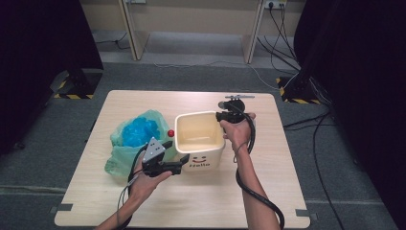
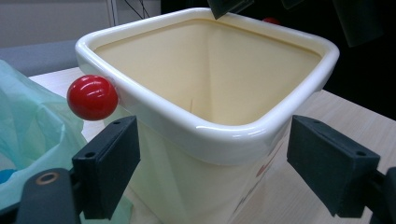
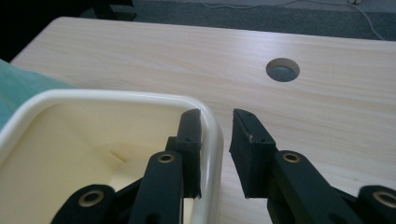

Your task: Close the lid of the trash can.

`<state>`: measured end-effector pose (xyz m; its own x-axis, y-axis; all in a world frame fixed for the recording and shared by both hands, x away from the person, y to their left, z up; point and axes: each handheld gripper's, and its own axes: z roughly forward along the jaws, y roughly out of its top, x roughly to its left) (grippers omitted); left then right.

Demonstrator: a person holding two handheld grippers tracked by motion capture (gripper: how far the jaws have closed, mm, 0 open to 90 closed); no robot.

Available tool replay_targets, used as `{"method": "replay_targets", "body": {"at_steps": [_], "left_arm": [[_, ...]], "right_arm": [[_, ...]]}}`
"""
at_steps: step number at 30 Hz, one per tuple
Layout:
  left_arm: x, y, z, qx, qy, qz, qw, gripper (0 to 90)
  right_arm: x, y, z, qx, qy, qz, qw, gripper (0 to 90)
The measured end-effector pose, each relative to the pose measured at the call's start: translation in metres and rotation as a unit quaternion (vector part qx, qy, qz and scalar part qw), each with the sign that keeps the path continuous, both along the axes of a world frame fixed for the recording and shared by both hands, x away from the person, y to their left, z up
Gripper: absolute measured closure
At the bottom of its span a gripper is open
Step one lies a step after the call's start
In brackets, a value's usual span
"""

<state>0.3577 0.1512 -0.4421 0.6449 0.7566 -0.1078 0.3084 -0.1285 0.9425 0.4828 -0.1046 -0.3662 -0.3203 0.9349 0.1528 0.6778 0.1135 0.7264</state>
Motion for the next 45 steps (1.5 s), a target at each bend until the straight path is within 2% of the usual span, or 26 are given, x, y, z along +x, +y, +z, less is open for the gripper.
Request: {"method": "replay_targets", "body": {"at_steps": [2, 8, 11, 14, 19, 23, 28, 31, 40, 45], "left_arm": [[0.000, 0.001, 0.000, -0.004, 0.002, 0.001, 1.0000, 16.4], [0.000, 0.002, 0.001, -0.007, 0.002, 0.001, 1.0000, 16.6], [-0.001, 0.003, 0.001, -0.007, 0.002, 0.001, 1.0000, 16.6], [-0.001, 0.003, -0.002, -0.008, 0.007, 0.003, 0.9999, 16.5], [0.000, 0.001, -0.008, -0.004, 0.013, 0.001, 0.9999, 16.0], [0.002, 0.001, -0.008, -0.003, 0.015, 0.003, 0.9999, 15.3], [0.005, 0.002, -0.009, -0.004, 0.017, 0.011, 0.9998, 15.2], [0.008, 0.001, -0.013, -0.007, 0.028, 0.012, 0.9995, 15.3], [0.010, -0.001, -0.014, -0.002, 0.028, 0.012, 0.9995, 17.1], [0.013, 0.001, -0.017, -0.002, 0.035, 0.019, 0.9992, 17.1]], "right_arm": [[-0.001, 0.000, -0.002, -0.008, 0.002, 0.007, 0.9999, 74.9], [-0.003, -0.002, -0.007, 0.002, 0.008, 0.014, 0.9999, 75.0], [-0.004, -0.004, -0.004, 0.015, -0.002, 0.005, 0.9999, 69.7], [-0.004, -0.008, 0.001, 0.023, -0.014, -0.005, 0.9996, 60.3], [-0.005, -0.010, -0.002, 0.022, -0.009, 0.000, 0.9997, 54.9], [-0.008, -0.010, -0.010, 0.033, -0.002, 0.002, 0.9995, 52.5], [-0.010, -0.013, -0.019, 0.030, 0.009, 0.007, 0.9995, 51.7], [-0.011, -0.013, -0.022, 0.015, 0.007, 0.007, 0.9998, 51.9], [-0.012, -0.013, -0.020, -0.001, 0.013, 0.013, 0.9998, 53.2], [-0.014, -0.014, -0.020, -0.005, 0.013, 0.008, 0.9999, 54.6]]}}
